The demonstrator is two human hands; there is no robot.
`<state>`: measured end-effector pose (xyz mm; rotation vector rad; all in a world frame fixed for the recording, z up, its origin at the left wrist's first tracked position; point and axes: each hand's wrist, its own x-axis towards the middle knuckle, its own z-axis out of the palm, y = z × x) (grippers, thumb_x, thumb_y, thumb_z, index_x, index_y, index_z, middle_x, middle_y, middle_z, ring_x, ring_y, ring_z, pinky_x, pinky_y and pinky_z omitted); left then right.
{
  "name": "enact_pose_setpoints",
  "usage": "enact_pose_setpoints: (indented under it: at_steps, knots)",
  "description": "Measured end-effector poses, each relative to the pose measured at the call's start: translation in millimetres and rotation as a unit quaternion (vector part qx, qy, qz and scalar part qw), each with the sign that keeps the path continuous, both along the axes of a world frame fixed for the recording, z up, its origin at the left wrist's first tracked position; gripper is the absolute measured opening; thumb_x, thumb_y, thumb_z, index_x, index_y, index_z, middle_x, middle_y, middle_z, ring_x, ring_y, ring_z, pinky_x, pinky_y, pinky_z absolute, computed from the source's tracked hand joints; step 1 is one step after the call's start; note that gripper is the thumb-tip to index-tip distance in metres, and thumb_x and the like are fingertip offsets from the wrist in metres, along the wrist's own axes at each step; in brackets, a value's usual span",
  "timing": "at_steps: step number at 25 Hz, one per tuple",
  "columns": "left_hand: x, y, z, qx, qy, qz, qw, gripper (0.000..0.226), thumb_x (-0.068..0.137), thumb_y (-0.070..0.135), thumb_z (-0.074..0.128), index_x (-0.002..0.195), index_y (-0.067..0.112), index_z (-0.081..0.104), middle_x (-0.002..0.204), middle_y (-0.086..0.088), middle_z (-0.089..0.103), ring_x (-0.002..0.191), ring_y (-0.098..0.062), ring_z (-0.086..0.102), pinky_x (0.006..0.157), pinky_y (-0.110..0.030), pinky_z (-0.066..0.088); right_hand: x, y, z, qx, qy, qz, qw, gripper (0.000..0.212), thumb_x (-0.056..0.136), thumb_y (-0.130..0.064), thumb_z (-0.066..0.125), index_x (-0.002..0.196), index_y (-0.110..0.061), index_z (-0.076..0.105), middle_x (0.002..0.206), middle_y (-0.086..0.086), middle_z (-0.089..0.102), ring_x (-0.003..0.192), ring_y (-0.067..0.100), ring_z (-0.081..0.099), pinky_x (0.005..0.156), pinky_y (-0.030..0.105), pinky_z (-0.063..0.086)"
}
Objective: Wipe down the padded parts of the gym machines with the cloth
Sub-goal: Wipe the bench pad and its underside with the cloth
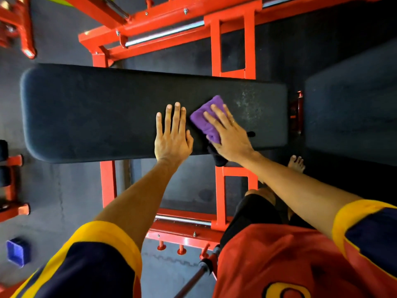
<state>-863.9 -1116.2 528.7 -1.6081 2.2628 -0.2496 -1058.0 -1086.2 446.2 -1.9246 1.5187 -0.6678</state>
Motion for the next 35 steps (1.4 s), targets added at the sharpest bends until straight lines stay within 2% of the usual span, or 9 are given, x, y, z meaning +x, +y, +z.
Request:
enact_pose_setpoints:
  at_steps: [4, 8, 13, 16, 19, 23, 27, 29, 35]
  knots:
    - [0.1, -0.6, 0.6, 0.002, -0.003, -0.004, 1.0, 0.069, 0.102, 0.035, 0.035, 0.161, 0.007, 0.013, 0.169, -0.014, 0.009, 0.156, -0.033, 0.008, 0.126, -0.055, 0.005, -38.9, 13.1, -23.9, 0.146, -0.043, -0.203, 0.967, 0.07, 0.102, -0.04, 0.053, 0.163, -0.023, 0.021, 0.172, 0.003, 0.007, 0.158, 0.032, 0.005, 0.123, 0.054, 0.028]
    - [0.6, -0.4, 1.1, -0.001, 0.005, 0.001, 1.0, 0.07, 0.102, 0.035, 0.036, 0.162, 0.007, 0.012, 0.169, -0.014, 0.008, 0.156, -0.033, 0.008, 0.126, -0.055, 0.007, -0.5, 44.6, -8.3, 0.123, -0.026, -0.14, 0.982, 0.071, 0.101, -0.052, 0.047, 0.162, -0.021, 0.027, 0.172, 0.007, 0.009, 0.157, 0.038, 0.003, 0.128, 0.05, 0.011]
    - [-4.9, -1.0, 6.0, 0.024, -0.039, 0.004, 0.999, 0.068, 0.105, 0.038, 0.032, 0.162, 0.009, 0.009, 0.17, -0.013, 0.008, 0.156, -0.033, 0.007, 0.125, -0.056, 0.006, 7.0, -3.2, 12.2, 0.104, -0.002, -0.092, 0.99, 0.06, 0.106, -0.046, 0.044, 0.161, -0.029, 0.028, 0.172, 0.002, 0.01, 0.156, 0.042, 0.006, 0.121, 0.048, 0.028]
    - [-10.7, -8.7, 8.9, 0.019, -0.025, 0.024, 0.999, 0.06, 0.104, 0.037, 0.038, 0.157, 0.009, 0.029, 0.164, -0.012, 0.027, 0.152, -0.033, 0.023, 0.122, -0.058, 0.015, -22.2, -18.5, -0.4, 0.144, -0.007, -0.115, 0.983, 0.06, 0.106, -0.043, 0.047, 0.161, -0.031, 0.027, 0.172, 0.0, 0.009, 0.157, 0.039, 0.006, 0.121, 0.055, 0.031]
    - [-24.7, -38.3, 12.1, 0.004, 0.035, 0.018, 0.999, 0.046, 0.102, 0.033, 0.045, 0.143, 0.013, 0.05, 0.15, -0.01, 0.046, 0.136, -0.031, 0.041, 0.114, -0.056, 0.029, -42.7, -3.3, -11.0, 0.224, -0.044, -0.222, 0.948, 0.067, 0.105, -0.047, 0.046, 0.164, -0.03, 0.019, 0.173, 0.0, 0.004, 0.158, 0.032, 0.0, 0.126, 0.054, 0.018]
    - [-49.6, -69.0, -1.4, 0.018, 0.066, -0.03, 0.997, 0.045, 0.101, 0.03, 0.047, 0.14, 0.01, 0.053, 0.145, -0.011, 0.049, 0.132, -0.031, 0.045, 0.117, -0.053, 0.029, -24.7, 37.7, -5.6, 0.232, -0.052, -0.25, 0.939, 0.073, 0.103, -0.042, 0.054, 0.164, -0.025, 0.019, 0.173, 0.001, 0.002, 0.158, 0.031, -0.003, 0.128, 0.048, 0.011]
    - [-75.7, -83.5, -23.4, 0.048, 0.07, -0.056, 0.995, 0.049, 0.101, 0.028, 0.048, 0.145, 0.005, 0.048, 0.15, -0.016, 0.046, 0.14, -0.033, 0.04, 0.123, -0.051, 0.023, -10.3, 2.7, 8.2, 0.184, -0.074, -0.208, 0.958, 0.06, 0.105, -0.03, 0.054, 0.16, -0.021, 0.033, 0.172, -0.001, 0.011, 0.158, 0.029, 0.005, 0.112, 0.028, 0.033]
    - [-85.9, -89.9, -34.7, 0.068, 0.056, -0.07, 0.994, 0.055, 0.103, 0.03, 0.041, 0.15, 0.003, 0.039, 0.156, -0.018, 0.039, 0.148, -0.033, 0.031, 0.126, -0.051, 0.017, -20.2, -32.4, 5.0, 0.168, -0.077, -0.193, 0.964, 0.056, 0.107, -0.03, 0.051, 0.16, -0.021, 0.034, 0.172, 0.0, 0.012, 0.158, 0.028, 0.007, 0.109, 0.023, 0.03]
    - [-89.7, -86.9, -53.8, 0.035, 0.008, -0.072, 0.997, 0.064, 0.107, 0.043, 0.021, 0.16, 0.007, 0.016, 0.167, -0.018, 0.017, 0.156, -0.033, 0.012, 0.126, -0.054, 0.009, -57.8, -45.1, -32.6, 0.208, -0.085, -0.3, 0.927, 0.064, 0.107, -0.041, 0.045, 0.163, -0.025, 0.022, 0.172, 0.002, 0.007, 0.159, 0.028, 0.004, 0.126, 0.052, 0.021]
